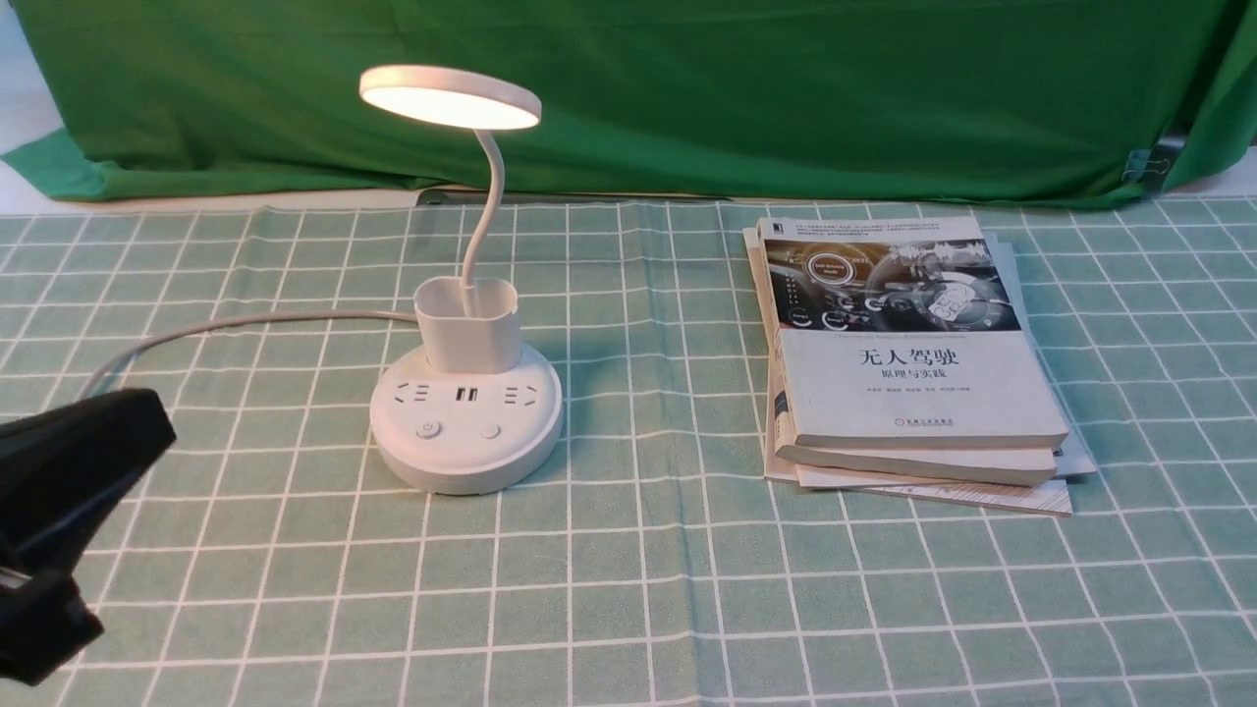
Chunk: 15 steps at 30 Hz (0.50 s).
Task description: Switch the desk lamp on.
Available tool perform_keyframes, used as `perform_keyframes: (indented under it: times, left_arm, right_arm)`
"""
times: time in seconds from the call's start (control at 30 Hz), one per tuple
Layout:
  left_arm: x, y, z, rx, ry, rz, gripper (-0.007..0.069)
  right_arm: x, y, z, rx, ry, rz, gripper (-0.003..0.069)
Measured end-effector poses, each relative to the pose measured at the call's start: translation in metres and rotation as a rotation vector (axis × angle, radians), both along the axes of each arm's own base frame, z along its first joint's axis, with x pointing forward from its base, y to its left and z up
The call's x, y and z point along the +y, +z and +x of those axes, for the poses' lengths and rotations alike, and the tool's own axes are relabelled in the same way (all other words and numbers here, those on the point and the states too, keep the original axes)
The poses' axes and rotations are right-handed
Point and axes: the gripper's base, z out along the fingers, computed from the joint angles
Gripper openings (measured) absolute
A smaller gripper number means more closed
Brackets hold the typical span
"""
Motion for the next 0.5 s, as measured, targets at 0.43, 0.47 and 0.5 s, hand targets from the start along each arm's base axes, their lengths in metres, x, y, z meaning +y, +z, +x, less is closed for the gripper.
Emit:
perform_keyframes:
  times: [0.43,0.47,0.5]
  left_arm:
    - [0.025,-0.02,-0.01,-0.547,0.261,0.148,0.0021]
    - [0.028,-0.027,-0.013,-0.551,0.288,0.155,0.0021]
    - [0.031,-0.035,-0.015,-0.551,0.317,0.162,0.0021]
  right_arm:
    - [0.0,0.0,0.0,0.0,0.0,0.0,0.024]
    - [0.0,0.0,0.0,0.0,0.0,0.0,0.024]
    - [0.0,0.0,0.0,0.0,0.0,0.0,0.024]
